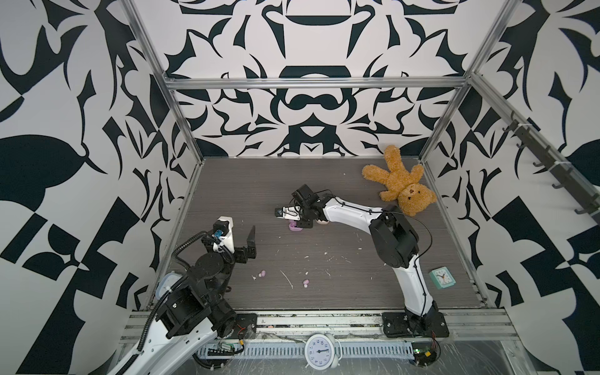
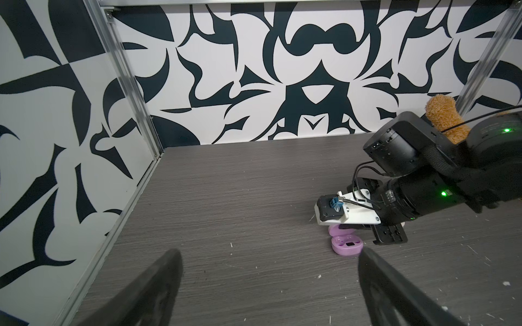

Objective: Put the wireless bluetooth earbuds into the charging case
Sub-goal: 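Lower the open lilac case onto the table beside the pink case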

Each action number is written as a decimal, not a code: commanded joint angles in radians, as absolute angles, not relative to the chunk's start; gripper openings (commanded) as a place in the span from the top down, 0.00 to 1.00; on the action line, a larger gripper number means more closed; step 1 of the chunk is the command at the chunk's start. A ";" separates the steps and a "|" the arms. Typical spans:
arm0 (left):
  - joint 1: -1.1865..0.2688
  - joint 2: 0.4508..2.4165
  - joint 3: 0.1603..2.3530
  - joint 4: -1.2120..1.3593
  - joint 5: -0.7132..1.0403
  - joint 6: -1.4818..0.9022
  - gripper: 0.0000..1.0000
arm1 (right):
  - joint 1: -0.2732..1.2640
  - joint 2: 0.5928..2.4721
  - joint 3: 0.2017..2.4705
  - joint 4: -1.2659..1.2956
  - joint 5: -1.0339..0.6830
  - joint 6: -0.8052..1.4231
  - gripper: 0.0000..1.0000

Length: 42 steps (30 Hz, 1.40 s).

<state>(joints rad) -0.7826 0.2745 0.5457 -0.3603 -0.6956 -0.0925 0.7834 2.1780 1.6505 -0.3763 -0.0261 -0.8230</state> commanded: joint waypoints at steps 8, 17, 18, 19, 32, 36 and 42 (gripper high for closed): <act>-0.775 0.258 0.529 -0.323 -0.687 -0.084 0.01 | 0.785 2.162 1.691 -0.387 -0.004 -0.813 0.83; -0.775 0.232 0.520 -0.314 -0.680 -0.079 0.01 | 0.785 2.148 1.709 -0.412 0.007 -0.784 0.70; -0.775 0.230 0.520 -0.314 -0.679 -0.079 0.01 | 0.785 2.145 1.711 -0.416 0.005 -0.778 0.68; -0.775 0.231 0.519 -0.314 -0.675 -0.078 0.01 | 0.785 2.139 1.711 -0.419 0.003 -0.772 0.67; -0.775 0.286 0.537 -0.346 -0.593 -0.102 0.01 | 0.785 1.979 1.592 -0.292 -0.034 -0.654 0.43; -0.775 0.330 0.552 -0.367 -0.550 -0.117 0.01 | 0.785 1.914 1.550 -0.242 -0.020 -0.590 0.19; -0.774 0.407 0.592 -0.421 -0.518 -0.145 0.01 | 0.798 1.727 1.374 -0.003 0.093 -0.328 0.00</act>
<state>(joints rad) -0.7788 0.3866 0.5476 -0.3840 -0.5453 -0.1146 0.7872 1.8244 1.4364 -0.1665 0.0235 -0.4934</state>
